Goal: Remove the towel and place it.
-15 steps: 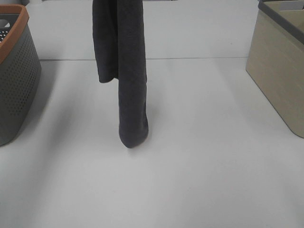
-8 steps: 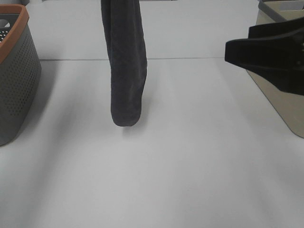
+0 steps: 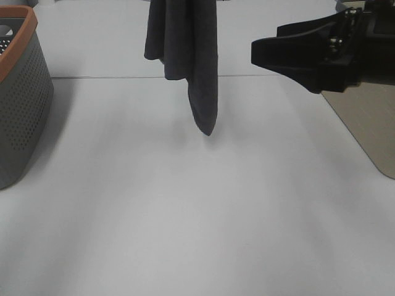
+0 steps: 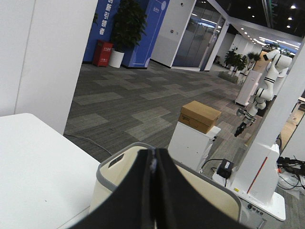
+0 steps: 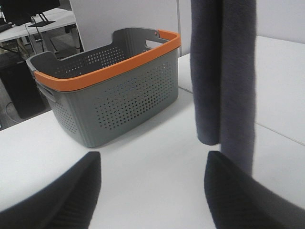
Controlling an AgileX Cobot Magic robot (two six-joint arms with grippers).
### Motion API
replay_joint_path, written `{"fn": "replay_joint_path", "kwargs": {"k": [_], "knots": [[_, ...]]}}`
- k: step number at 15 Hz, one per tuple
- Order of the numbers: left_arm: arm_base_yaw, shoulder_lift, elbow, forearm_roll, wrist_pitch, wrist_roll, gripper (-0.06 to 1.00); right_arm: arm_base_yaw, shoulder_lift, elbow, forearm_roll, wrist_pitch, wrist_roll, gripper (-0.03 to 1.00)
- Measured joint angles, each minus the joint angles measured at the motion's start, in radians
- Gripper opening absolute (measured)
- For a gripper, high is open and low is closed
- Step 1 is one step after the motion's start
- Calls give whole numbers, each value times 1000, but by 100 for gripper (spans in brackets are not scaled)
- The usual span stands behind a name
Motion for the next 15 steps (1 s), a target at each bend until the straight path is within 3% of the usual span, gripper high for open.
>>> {"fn": "replay_joint_path", "kwargs": {"k": [2,6,13,15], "knots": [[-14,6,0,0,12,0,0,82,64,-47,4,-22,-11,63],[-19,8,0,0,12,3,0,257,268,-202,3,-263,-21,63],[-19,8,0,0,-17,3,0,266,395,-269,4,-470,-17,63],[-19,8,0,0,-27,3,0,266,422,-302,4,-463,-17,63]]}}
